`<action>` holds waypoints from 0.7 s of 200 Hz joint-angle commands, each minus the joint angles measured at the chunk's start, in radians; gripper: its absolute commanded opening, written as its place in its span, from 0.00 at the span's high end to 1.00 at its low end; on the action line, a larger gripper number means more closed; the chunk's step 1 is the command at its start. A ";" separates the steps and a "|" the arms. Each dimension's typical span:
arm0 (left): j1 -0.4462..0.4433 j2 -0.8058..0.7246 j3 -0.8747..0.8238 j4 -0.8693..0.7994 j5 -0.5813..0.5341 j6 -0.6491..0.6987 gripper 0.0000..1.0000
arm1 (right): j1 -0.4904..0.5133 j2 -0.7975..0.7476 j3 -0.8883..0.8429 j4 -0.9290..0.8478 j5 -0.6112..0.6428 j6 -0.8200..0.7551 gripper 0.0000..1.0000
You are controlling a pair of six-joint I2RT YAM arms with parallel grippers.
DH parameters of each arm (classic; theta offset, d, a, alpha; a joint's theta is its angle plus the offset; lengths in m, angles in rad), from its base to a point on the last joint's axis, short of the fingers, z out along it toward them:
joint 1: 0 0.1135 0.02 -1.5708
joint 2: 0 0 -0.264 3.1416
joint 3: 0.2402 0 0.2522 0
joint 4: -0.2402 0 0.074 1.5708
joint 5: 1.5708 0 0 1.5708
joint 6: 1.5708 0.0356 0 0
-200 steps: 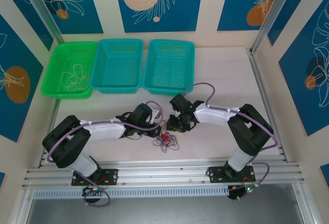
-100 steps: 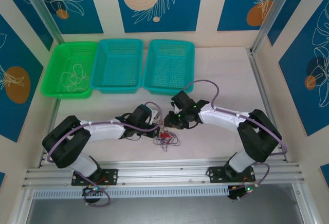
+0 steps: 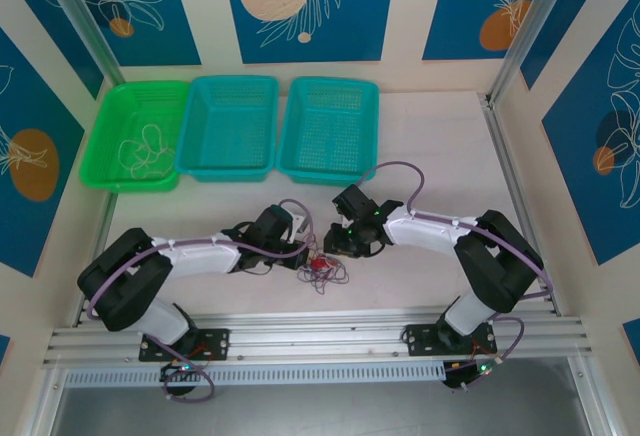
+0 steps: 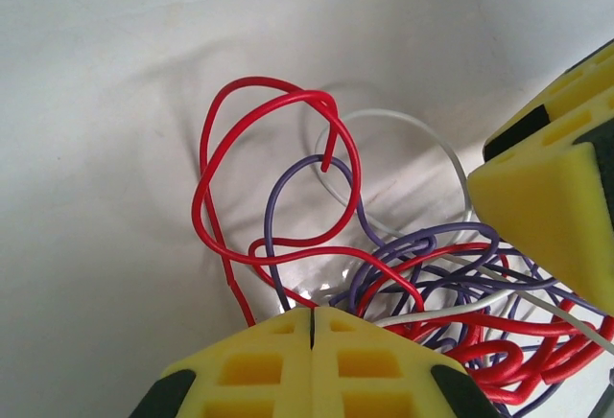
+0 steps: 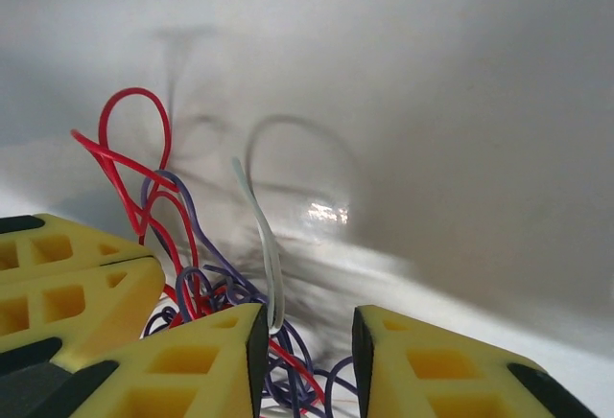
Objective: Untangle the cables
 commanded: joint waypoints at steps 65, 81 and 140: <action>-0.008 -0.014 -0.017 -0.027 -0.012 0.024 1.00 | -0.007 0.076 0.055 0.055 -0.004 0.006 0.66; -0.007 -0.015 -0.019 -0.027 -0.012 0.023 1.00 | -0.007 0.102 0.061 0.055 -0.004 0.004 0.66; -0.006 -0.041 -0.024 -0.081 -0.076 0.030 1.00 | -0.028 0.025 0.052 -0.012 0.091 0.015 1.00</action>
